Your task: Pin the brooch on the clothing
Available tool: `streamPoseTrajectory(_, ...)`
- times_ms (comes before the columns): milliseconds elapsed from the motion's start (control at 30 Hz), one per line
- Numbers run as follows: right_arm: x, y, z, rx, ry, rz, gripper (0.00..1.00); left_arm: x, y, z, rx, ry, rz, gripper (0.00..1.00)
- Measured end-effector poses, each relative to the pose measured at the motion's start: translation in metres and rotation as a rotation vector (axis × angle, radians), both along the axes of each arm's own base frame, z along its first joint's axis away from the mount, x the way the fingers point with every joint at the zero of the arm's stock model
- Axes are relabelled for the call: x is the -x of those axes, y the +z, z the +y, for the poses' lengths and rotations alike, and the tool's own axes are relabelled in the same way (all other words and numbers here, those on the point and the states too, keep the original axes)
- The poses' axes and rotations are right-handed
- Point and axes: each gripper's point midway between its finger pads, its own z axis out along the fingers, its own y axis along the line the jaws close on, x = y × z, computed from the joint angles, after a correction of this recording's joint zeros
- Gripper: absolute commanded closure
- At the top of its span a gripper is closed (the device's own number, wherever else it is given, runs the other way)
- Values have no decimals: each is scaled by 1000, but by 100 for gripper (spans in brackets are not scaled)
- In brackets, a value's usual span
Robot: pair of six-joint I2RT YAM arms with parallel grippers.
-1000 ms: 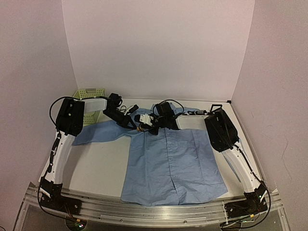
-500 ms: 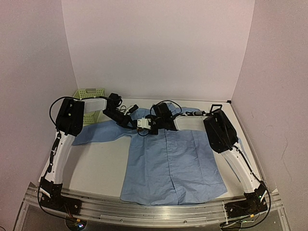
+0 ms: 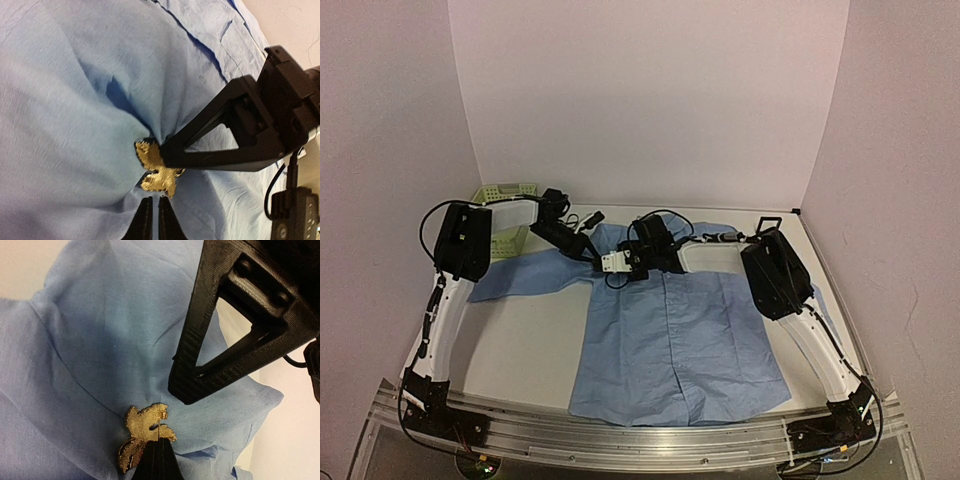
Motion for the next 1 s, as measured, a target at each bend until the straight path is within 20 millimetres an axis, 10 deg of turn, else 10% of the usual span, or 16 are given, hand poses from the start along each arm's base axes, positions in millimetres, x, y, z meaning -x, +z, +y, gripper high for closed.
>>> streamPoseTrajectory(500, 3, 0, 4, 10, -20, -7, 100, 5, -4, 6, 12, -20, 4, 50)
streamPoseTrajectory(1000, 3, 1, 5, -18, -47, 29, 100, 7, -6, -7, -16, 126, 189, 63)
